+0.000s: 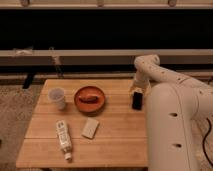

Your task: Place the eraser in the ceramic cup

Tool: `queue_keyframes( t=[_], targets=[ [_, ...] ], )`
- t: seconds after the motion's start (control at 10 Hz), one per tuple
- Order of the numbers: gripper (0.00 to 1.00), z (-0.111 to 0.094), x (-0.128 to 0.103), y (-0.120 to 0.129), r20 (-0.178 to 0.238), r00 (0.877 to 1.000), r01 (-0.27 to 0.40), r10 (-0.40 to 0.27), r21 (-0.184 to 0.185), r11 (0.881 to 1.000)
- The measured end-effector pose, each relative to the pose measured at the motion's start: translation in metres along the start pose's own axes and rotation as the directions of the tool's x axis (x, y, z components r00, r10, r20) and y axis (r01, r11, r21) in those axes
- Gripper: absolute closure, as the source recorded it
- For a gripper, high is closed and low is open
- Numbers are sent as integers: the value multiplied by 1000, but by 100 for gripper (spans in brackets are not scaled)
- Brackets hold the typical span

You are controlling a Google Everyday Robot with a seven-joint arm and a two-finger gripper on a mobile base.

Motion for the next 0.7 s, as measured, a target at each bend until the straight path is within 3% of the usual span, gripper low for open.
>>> queue_keyframes(
  t=[0.3,0.7],
  targets=[
    [35,9,2,2,-11,1000,-2,2,-4,1000],
    [35,10,4,-9,-15,1000,-7,8,19,1000]
  ],
)
